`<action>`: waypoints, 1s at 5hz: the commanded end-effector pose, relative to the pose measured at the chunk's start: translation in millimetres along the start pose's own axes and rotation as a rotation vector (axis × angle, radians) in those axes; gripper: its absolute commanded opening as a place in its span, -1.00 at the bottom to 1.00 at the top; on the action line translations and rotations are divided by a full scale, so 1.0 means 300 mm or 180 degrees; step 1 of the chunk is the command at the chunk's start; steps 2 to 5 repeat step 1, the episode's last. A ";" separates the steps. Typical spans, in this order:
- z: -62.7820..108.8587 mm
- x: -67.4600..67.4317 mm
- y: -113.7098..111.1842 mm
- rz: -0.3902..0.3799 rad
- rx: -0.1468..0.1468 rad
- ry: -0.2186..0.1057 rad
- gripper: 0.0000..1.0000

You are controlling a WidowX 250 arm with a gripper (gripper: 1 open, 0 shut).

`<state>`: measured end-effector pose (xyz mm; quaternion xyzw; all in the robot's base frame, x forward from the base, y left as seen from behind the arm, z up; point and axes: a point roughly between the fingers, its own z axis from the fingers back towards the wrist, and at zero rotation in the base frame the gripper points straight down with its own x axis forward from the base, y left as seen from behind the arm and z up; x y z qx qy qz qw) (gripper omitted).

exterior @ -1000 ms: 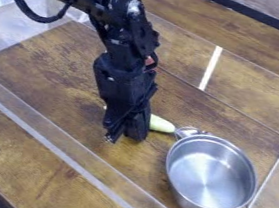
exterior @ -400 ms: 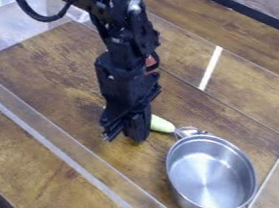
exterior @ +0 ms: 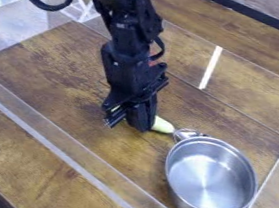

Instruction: Move the green spoon to the right

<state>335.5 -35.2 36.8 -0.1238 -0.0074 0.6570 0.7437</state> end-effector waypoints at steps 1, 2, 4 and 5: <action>0.019 -0.002 -0.020 0.0028 -0.0133 -0.0045 -1.00; 0.019 -0.002 -0.020 0.0028 -0.0133 -0.0045 -1.00; 0.019 -0.002 -0.020 0.0028 -0.0133 -0.0045 -1.00; 0.019 -0.002 -0.020 0.0028 -0.0133 -0.0045 -1.00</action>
